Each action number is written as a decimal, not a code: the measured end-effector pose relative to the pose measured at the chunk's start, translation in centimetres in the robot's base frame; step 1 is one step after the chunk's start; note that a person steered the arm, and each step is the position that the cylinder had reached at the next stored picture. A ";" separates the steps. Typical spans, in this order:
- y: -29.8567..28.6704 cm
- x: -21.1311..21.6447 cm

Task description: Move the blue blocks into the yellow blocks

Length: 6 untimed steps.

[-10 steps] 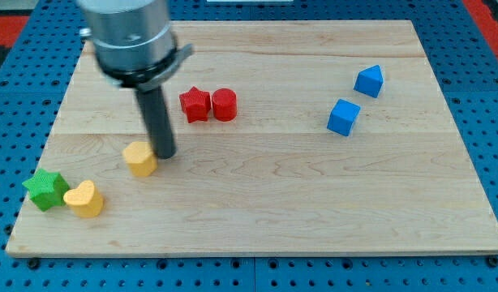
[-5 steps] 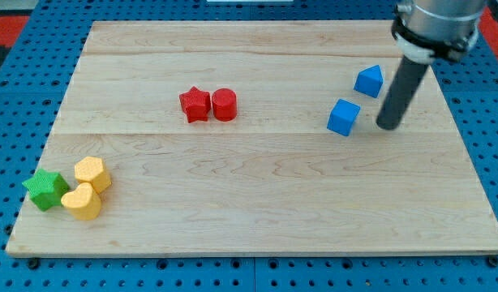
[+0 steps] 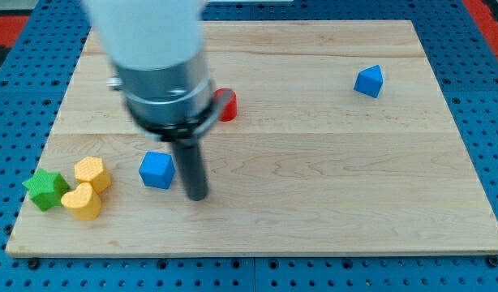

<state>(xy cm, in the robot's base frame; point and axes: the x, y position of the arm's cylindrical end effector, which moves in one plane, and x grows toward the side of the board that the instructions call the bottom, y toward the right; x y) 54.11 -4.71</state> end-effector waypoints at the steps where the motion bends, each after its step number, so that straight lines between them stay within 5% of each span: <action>1: -2.7 -1.5; 2: -8.2 -2.4; 4: 18.8 -5.9; 5: 27.6 -14.0; 6: 25.4 -21.5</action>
<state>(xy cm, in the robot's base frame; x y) 32.62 20.73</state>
